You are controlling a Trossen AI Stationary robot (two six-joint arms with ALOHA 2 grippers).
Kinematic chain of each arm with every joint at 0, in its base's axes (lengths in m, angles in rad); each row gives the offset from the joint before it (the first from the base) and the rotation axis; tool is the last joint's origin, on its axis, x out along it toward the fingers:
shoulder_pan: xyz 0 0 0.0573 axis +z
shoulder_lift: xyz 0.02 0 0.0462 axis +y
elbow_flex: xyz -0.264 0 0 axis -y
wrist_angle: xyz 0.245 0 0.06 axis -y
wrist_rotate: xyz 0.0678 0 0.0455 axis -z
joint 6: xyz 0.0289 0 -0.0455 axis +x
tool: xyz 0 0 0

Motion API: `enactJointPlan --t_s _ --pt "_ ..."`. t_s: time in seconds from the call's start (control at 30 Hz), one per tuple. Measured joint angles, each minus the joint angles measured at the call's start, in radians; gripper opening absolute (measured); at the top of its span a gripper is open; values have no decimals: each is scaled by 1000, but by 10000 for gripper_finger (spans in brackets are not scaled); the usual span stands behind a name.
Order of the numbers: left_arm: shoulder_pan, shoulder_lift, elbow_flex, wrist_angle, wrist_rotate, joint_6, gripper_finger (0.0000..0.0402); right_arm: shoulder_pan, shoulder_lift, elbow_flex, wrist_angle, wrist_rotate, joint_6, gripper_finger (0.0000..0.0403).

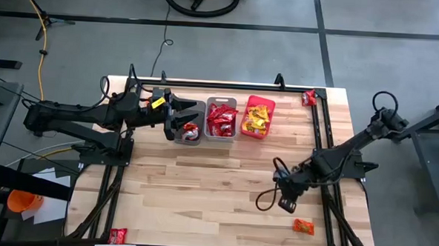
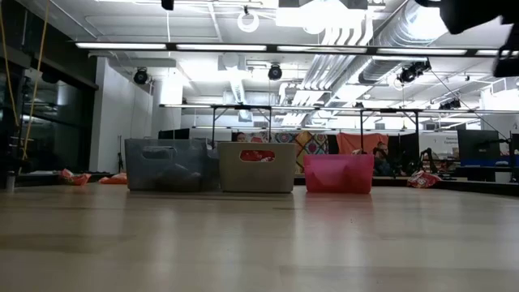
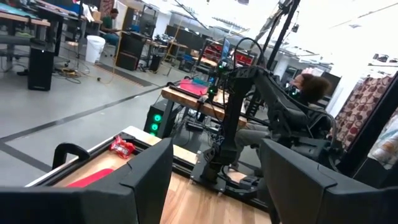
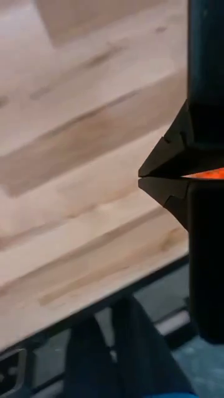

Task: Sort candy
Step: Put the bottom right orange candy into the black bin

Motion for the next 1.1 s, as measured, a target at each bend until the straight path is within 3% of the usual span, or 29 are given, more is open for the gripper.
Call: enactJointPlan --t_s 0.13,0.27,0.43,0.57,0.97,1.1 --pt "0 0 0 -1 0 0 227 20 31 0 -10 -80 8 38" --pt "0 0 0 -10 0 0 227 85 104 0 -8 -111 32 102" --pt "0 0 0 -27 0 -2 227 173 209 0 46 -167 -53 176" --pt "0 0 0 -27 0 -25 227 208 275 0 95 -204 -109 209" --pt "0 0 0 -29 0 -53 227 212 423 0 89 -206 -224 220" --pt "0 0 0 -30 0 -53 227 212 426 0 86 -210 -247 198"
